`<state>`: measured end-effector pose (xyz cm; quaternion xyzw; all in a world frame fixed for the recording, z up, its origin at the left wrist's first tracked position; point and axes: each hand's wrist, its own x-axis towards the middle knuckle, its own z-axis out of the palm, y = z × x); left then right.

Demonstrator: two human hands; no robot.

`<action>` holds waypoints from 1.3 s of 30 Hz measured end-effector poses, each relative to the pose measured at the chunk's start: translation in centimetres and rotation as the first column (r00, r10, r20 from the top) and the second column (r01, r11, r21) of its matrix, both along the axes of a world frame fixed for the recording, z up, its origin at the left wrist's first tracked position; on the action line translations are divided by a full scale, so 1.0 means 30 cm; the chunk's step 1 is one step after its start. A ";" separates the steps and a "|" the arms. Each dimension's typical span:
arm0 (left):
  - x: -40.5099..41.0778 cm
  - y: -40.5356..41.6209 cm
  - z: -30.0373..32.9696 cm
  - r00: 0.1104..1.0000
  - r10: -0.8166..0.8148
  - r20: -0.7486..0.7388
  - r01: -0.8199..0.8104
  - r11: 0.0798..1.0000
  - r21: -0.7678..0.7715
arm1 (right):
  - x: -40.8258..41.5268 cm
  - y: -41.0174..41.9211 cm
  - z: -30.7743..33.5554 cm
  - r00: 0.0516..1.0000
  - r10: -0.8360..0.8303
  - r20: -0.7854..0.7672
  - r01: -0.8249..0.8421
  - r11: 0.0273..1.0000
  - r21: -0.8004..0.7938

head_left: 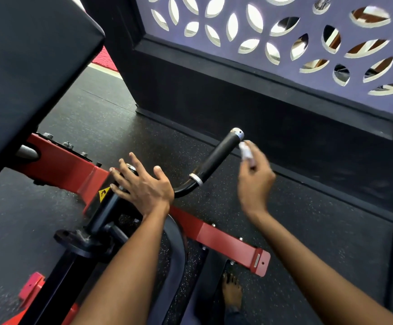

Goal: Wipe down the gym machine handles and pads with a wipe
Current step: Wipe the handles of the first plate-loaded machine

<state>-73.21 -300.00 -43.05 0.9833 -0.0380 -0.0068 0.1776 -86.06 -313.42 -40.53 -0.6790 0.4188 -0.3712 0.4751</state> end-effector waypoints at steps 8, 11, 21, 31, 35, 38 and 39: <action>0.001 0.000 -0.002 1.000 0.003 0.001 -0.003 1.000 0.004 | 0.044 -0.166 -0.115 0.898 0.219 -0.381 -0.362 0.860 -0.359; 0.001 0.000 -0.002 1.000 -0.005 0.001 0.005 1.000 0.000 | 0.026 -0.098 -0.111 0.723 0.497 -0.480 -0.691 0.512 -0.510; 0.001 0.003 -0.008 1.000 -0.006 0.006 0.006 1.000 0.009 | 0.069 -0.087 -0.062 0.596 0.584 -0.551 -0.796 0.336 -0.503; 0.003 0.002 -0.007 1.000 -0.013 0.005 0.013 1.000 0.011 | 0.258 -0.107 0.090 0.170 0.424 -0.890 -0.915 0.403 0.017; 0.001 0.003 -0.004 1.000 -0.010 0.006 0.010 1.000 0.008 | 0.287 -0.121 0.131 0.046 0.547 -0.836 -0.901 0.384 0.201; 0.000 0.002 -0.004 1.000 -0.009 0.011 0.009 1.000 0.006 | 0.242 -0.166 0.097 0.305 0.278 -0.911 -0.789 0.609 -0.079; 0.000 0.002 -0.005 1.000 -0.009 0.011 0.009 1.000 0.007 | 0.210 -0.131 0.084 0.379 0.280 -0.882 -0.796 0.584 -0.157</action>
